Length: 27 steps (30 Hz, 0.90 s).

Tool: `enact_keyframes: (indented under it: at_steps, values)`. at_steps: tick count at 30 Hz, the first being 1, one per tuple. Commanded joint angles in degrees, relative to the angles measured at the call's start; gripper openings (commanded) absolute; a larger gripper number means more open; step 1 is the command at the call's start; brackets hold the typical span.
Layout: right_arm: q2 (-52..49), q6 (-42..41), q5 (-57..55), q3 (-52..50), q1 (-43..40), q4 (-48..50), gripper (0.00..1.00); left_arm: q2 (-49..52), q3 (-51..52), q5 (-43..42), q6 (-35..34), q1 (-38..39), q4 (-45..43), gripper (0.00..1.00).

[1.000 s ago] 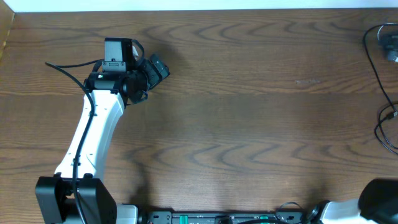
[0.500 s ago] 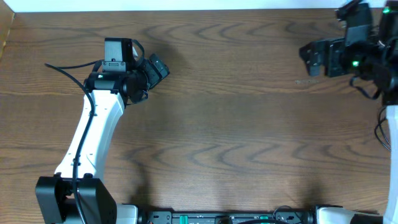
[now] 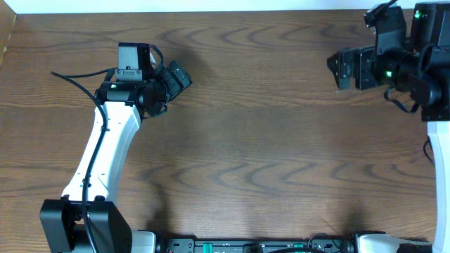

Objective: Untangle cables

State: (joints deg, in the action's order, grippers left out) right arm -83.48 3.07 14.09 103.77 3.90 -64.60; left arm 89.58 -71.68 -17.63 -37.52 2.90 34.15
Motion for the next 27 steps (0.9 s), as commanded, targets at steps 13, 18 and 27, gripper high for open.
enact_keyframes:
  at_steps: [13,18,27]
  values:
    - [33.86,-0.68,-9.25,-59.89,-0.44,55.28,0.99,0.57,-0.66,0.79,-0.44,0.07,0.11,0.98]
    - [51.89,-0.74,-10.08,-76.61,-3.23,60.57,0.99,0.57,-0.66,0.79,-0.44,0.07,0.11,0.98]
    - [75.87,-0.94,-9.38,-99.56,-5.79,69.05,0.99,0.57,-0.66,0.79,-0.44,0.07,0.11,0.98]
